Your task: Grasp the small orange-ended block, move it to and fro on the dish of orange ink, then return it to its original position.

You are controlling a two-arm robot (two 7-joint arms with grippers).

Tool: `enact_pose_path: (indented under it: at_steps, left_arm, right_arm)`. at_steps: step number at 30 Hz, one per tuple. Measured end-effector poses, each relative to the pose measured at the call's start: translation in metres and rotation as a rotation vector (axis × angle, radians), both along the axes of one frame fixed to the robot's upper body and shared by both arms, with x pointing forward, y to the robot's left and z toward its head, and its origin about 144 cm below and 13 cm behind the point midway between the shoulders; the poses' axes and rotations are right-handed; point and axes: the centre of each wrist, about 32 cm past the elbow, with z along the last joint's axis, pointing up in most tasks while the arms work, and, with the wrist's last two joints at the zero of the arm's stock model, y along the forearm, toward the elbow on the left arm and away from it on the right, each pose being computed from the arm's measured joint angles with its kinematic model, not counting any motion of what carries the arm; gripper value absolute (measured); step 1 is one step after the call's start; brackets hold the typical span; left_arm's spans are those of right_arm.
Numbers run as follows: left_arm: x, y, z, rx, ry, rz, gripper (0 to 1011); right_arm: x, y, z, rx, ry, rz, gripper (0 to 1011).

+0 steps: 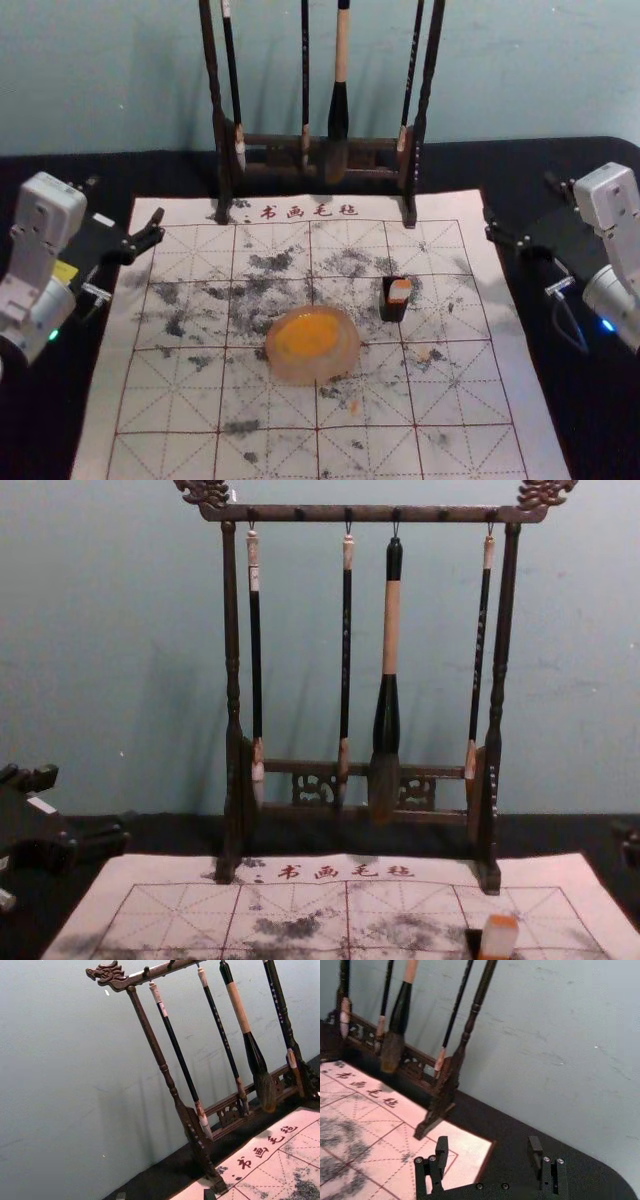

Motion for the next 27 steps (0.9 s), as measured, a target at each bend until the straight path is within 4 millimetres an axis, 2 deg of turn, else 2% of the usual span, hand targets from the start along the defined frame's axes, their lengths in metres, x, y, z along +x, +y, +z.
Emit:
enact_pose_path:
  at_steps: [6, 16, 22, 27]
  left_arm:
    - [0.000, 0.000, 0.000, 0.000, 0.000, 0.000, 1001]
    - [0.000, 0.000, 0.000, 0.000, 0.000, 0.000, 1001]
    - [0.000, 0.000, 0.000, 0.000, 0.000, 0.000, 1001]
    - [0.000, 0.000, 0.000, 0.000, 0.000, 0.000, 1001]
  right_arm:
    - [-0.002, -0.004, 0.005, 0.022, 0.037, 0.085, 1002]
    - [-0.002, -0.019, 0.019, 0.052, 0.186, 0.390, 1000]
    - [0.005, -0.024, 0.025, 0.039, 0.269, 0.572, 1002]
    - [0.013, -0.025, 0.027, 0.025, 0.278, 0.652, 1000]
